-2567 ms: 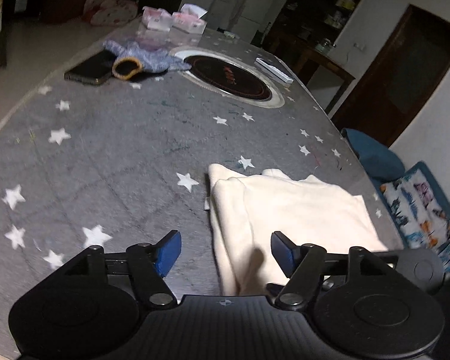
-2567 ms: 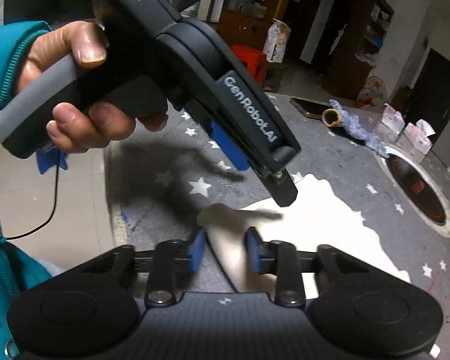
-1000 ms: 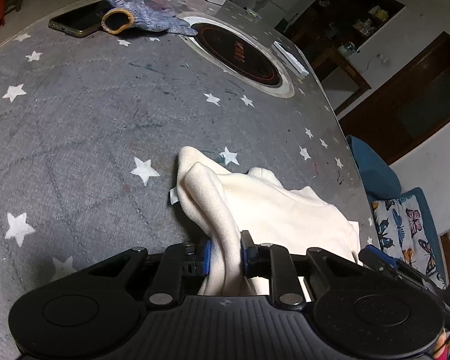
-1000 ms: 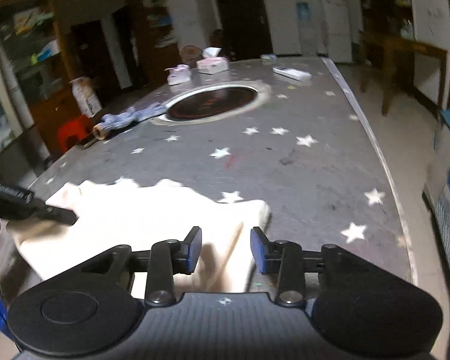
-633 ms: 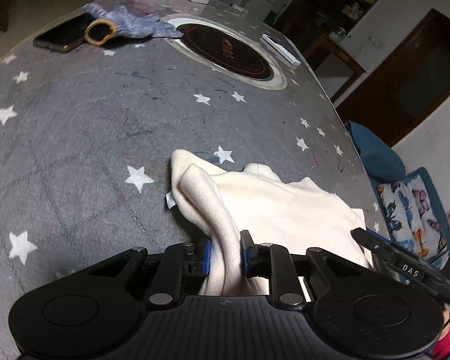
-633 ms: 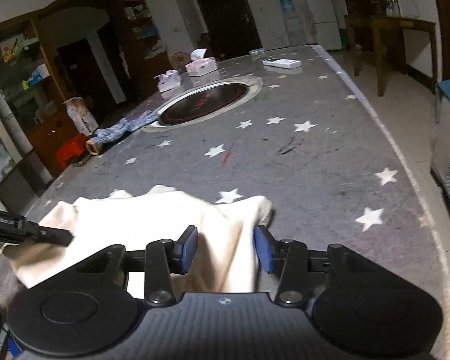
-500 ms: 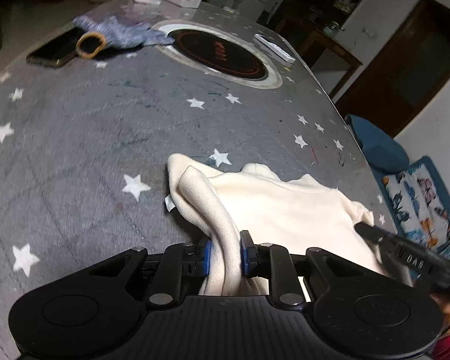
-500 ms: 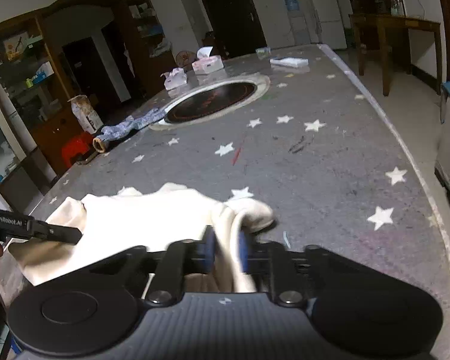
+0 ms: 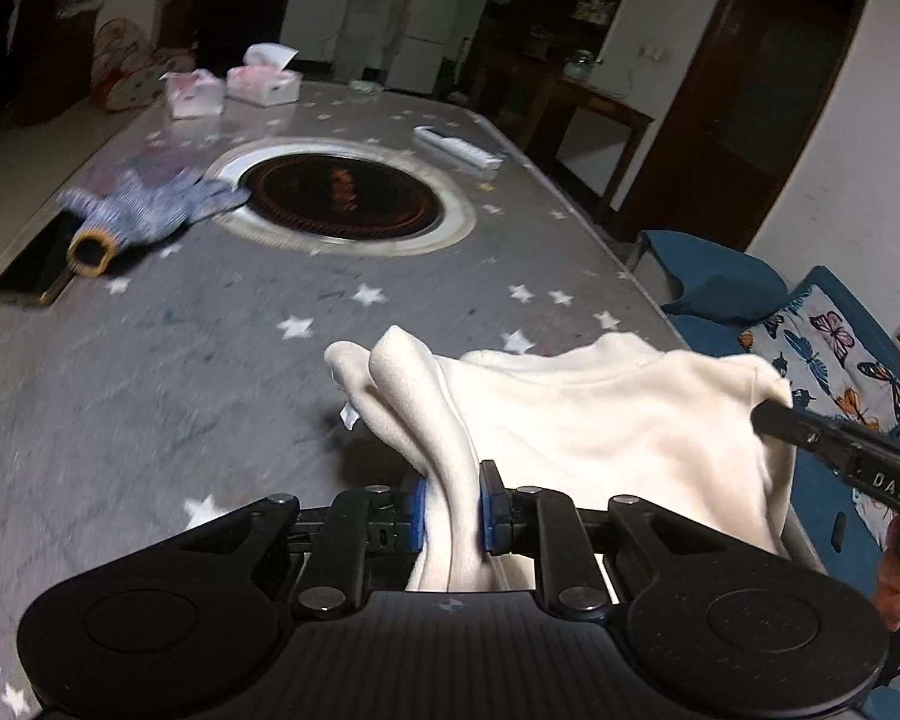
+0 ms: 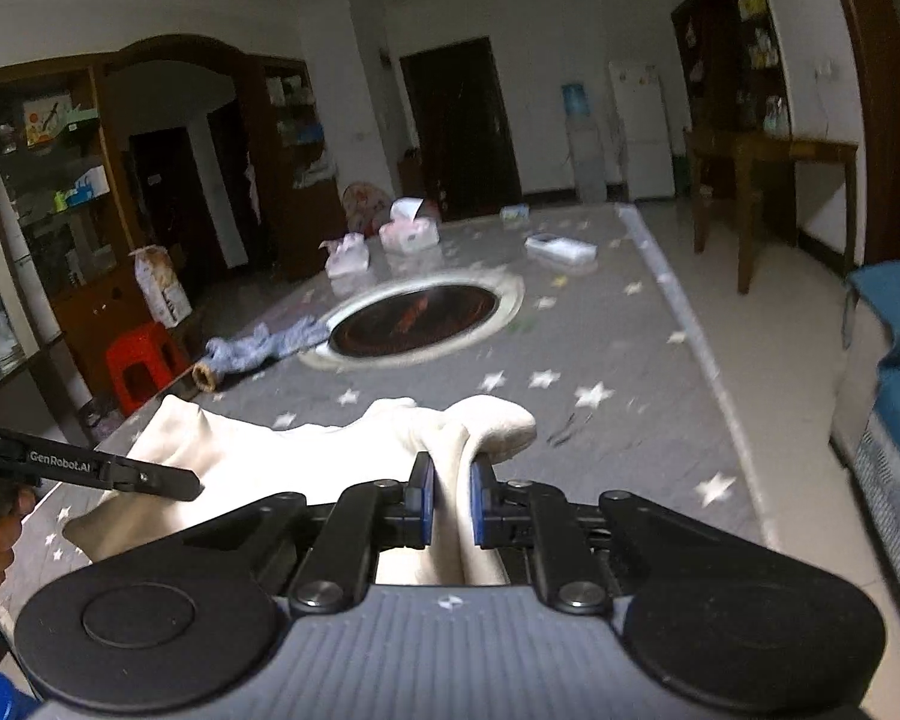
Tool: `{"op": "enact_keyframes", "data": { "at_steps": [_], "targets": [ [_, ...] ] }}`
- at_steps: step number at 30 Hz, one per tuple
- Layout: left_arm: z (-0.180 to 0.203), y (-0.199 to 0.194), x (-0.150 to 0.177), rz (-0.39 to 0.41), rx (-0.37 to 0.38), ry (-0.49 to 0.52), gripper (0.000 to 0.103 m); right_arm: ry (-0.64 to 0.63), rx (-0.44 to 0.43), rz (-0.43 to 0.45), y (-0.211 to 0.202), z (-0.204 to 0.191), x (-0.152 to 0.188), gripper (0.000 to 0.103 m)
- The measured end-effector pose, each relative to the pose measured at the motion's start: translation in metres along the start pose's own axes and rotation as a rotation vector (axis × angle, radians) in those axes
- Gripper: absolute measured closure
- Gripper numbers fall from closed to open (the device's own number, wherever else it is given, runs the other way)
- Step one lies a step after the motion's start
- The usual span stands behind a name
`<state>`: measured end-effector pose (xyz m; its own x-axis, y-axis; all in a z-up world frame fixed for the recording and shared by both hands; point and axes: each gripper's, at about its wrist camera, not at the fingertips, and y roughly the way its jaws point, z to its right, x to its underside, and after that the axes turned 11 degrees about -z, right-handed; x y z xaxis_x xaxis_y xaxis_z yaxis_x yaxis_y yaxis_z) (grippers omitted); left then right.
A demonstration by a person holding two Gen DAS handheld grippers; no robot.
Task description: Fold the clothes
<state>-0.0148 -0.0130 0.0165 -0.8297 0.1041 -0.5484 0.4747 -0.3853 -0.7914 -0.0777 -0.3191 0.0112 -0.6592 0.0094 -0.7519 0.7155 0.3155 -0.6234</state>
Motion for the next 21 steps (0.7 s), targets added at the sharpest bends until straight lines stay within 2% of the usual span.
{"op": "enact_keyframes", "data": {
  "at_steps": [11, 21],
  "targets": [
    [0.037, 0.006, -0.029, 0.019, 0.017, 0.091, 0.085, -0.025, 0.096, 0.08, -0.032, 0.014, -0.027, 0.093],
    [0.06, 0.024, -0.048, 0.005, 0.006, 0.142, 0.085, -0.027, 0.154, 0.098, -0.035, 0.033, -0.044, 0.093]
  ]
}}
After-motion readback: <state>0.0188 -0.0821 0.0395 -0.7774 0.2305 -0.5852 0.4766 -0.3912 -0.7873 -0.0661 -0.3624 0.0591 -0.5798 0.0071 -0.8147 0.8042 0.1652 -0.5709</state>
